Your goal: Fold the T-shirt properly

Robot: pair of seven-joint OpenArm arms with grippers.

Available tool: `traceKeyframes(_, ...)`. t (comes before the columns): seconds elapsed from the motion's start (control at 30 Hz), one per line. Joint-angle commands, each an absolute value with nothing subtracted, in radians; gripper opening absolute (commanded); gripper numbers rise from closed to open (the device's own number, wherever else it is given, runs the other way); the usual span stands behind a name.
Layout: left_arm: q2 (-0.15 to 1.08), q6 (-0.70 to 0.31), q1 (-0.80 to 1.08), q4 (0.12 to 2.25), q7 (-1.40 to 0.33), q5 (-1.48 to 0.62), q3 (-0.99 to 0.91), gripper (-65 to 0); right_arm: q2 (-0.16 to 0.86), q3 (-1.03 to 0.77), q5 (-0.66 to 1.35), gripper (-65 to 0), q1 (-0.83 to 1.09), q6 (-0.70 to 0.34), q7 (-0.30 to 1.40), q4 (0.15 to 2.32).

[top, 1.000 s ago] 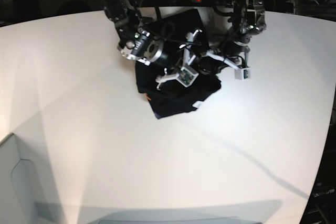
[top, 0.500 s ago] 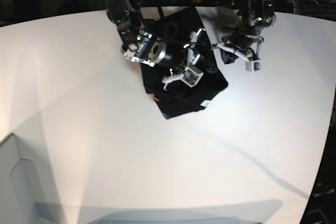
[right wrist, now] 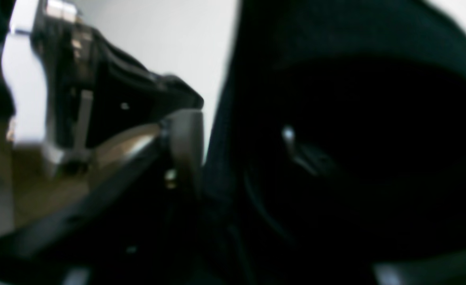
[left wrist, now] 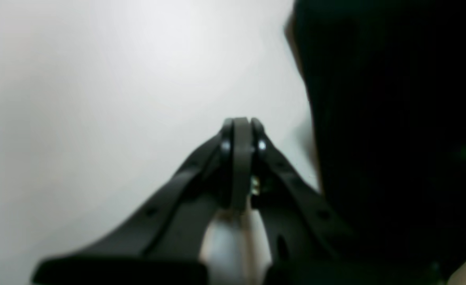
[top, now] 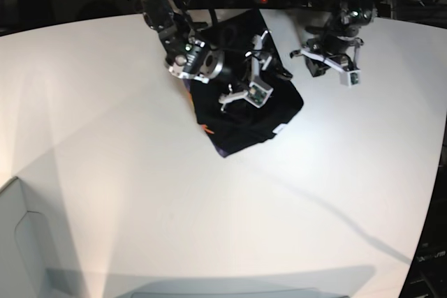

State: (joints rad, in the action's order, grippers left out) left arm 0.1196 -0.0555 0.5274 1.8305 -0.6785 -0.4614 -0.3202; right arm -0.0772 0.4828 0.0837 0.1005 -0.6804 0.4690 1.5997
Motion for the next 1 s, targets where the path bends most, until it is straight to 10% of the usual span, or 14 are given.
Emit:
traceKeyframes(0.0, 0.127, -0.059, 0.539, 1.862, -0.662, -0.464, -0.338, -65.0, -0.09, 0.487, 0.11, -31.7, 0.101, -0.698, 0.435, 1.655)
traceKeyframes(0.37, 0.127, -0.062, 0.578, 1.923, -0.664, -0.47, -0.538, -65.0, -0.03, 0.331, 0.113, -29.3, 0.171, -0.698, 0.435, 1.934)
traceKeyframes(0.97, 0.127, -0.062, 0.579, 1.923, -0.664, -0.47, -0.545, -65.0, 0.016, 0.228, 0.107, -29.0, 0.12, -0.698, 0.446, 1.728)
